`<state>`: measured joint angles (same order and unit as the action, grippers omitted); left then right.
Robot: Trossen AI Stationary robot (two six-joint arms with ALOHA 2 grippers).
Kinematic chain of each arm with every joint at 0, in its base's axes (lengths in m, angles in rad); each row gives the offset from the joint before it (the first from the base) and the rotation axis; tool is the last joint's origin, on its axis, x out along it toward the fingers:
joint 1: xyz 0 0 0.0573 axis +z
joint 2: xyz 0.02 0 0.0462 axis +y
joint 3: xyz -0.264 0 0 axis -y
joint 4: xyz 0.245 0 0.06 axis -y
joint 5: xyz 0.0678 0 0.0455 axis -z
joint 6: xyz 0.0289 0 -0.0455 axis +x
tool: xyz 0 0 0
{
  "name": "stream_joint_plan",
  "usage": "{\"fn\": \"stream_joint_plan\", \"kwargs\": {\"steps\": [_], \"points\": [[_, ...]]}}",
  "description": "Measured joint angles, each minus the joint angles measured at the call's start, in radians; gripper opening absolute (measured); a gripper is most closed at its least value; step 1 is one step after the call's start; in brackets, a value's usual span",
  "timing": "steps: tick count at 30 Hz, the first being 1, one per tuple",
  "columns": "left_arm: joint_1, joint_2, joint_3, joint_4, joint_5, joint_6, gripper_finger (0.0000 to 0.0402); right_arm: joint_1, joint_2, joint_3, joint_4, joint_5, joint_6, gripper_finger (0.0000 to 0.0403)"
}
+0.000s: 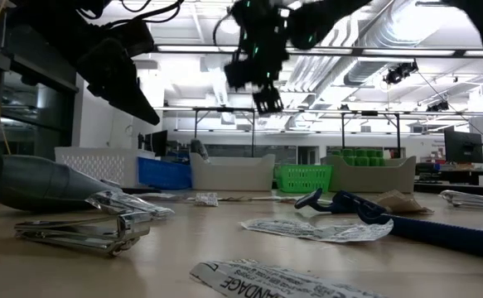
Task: Pick & Place Travel size toiletries
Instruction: Put the deodorant into the right white bin
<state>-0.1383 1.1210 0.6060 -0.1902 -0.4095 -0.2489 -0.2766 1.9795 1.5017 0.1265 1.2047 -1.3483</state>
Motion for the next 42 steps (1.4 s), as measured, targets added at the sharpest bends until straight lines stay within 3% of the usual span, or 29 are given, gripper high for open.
{"fn": "stream_joint_plan", "kwargs": {"steps": [3,6,9,13,15,18,23,28,34,38,42], "points": [[0.000,0.000,0.000,-0.001,0.000,-0.001,0.0152,0.037,-0.058,0.000,-0.131,0.045,0.324,0.0226],[0.000,0.000,0.000,-0.023,-0.008,-0.037,0.0152,0.073,-0.126,0.000,-0.466,-0.009,0.710,0.0226],[0.001,0.000,0.000,-0.062,-0.009,-0.106,0.0152,0.106,-0.187,-0.001,-0.796,-0.265,1.125,0.0226],[0.001,0.000,0.000,-0.075,0.010,-0.240,0.0152,0.146,-0.245,-0.010,-0.999,-0.655,1.507,0.0226],[0.001,0.000,0.000,-0.074,0.052,-0.317,0.0152,0.186,-0.263,-0.034,-0.996,-0.769,1.566,0.0226],[0.002,0.012,0.019,-0.077,0.106,-0.397,0.0152,0.265,-0.286,-0.103,-0.927,-0.796,1.571,0.0226],[0.001,0.057,0.119,-0.173,0.143,-0.480,0.0152,0.389,-0.303,-0.231,-0.776,-0.734,1.608,0.0226],[0.001,0.166,0.259,-0.408,0.216,-0.586,0.0152,0.485,-0.333,-0.376,-0.577,-0.657,1.679,0.0226],[0.002,0.346,0.406,-0.564,0.382,-0.629,0.0152,0.555,-0.362,-0.510,-0.379,-0.531,1.770,0.0226],[0.001,0.461,0.514,-0.675,0.493,-0.611,0.0152,0.577,-0.358,-0.528,-0.369,-0.521,1.794,0.0226],[0.001,0.545,0.587,-0.734,0.527,-0.552,0.0152,0.603,-0.360,-0.526,-0.380,-0.528,1.811,0.0226]]}}
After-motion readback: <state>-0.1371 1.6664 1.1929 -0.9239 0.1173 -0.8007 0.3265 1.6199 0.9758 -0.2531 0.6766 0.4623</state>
